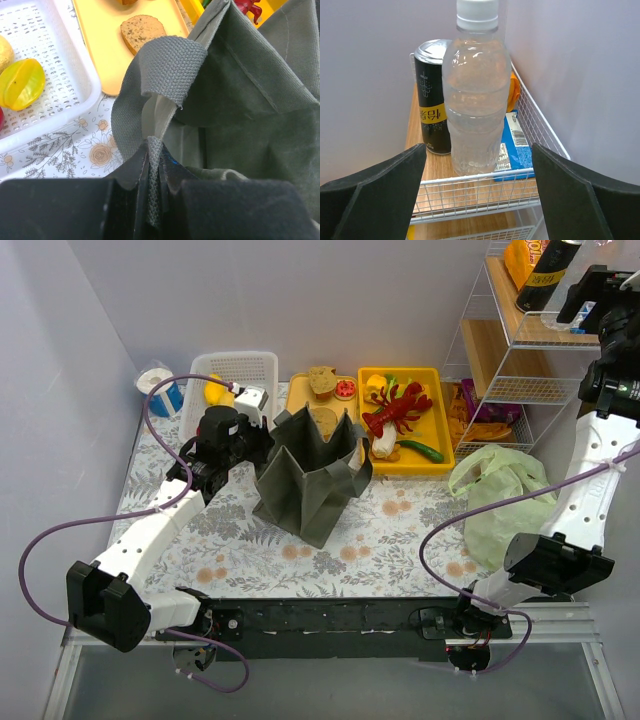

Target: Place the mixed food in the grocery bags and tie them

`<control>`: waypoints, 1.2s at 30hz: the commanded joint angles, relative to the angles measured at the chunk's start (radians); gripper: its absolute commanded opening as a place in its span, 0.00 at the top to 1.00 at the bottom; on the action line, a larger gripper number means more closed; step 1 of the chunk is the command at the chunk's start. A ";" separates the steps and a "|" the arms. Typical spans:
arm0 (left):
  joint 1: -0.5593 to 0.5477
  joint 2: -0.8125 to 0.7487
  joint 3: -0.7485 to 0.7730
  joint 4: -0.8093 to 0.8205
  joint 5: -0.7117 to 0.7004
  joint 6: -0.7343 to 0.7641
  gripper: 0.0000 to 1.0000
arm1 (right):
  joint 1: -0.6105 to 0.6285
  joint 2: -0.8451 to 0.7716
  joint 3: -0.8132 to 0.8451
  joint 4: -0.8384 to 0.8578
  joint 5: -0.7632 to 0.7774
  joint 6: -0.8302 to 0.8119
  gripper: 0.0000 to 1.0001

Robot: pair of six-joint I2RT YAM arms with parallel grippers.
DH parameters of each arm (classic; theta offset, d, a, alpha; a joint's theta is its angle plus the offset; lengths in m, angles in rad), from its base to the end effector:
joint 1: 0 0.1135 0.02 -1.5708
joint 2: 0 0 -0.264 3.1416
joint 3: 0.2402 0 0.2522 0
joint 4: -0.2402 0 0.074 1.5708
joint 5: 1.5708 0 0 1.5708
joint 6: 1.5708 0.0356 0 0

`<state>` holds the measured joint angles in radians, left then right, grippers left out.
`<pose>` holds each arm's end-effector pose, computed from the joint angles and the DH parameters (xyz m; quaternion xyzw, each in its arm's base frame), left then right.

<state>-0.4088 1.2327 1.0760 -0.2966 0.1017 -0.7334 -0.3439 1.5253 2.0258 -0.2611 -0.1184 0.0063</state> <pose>0.2574 -0.1155 0.3357 -0.1102 0.8400 -0.3225 0.4221 0.2842 -0.0973 0.5733 0.0616 0.6152 -0.0959 0.7801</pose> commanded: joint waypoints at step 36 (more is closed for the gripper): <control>0.002 0.017 -0.016 0.025 0.047 -0.012 1.00 | -0.064 0.276 0.214 0.097 -0.201 0.169 0.12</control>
<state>-0.4084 1.2423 1.0725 -0.2829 0.1287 -0.7410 -0.4042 1.7836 2.1956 -0.2085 -0.2958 0.1444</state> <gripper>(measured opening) 0.049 0.892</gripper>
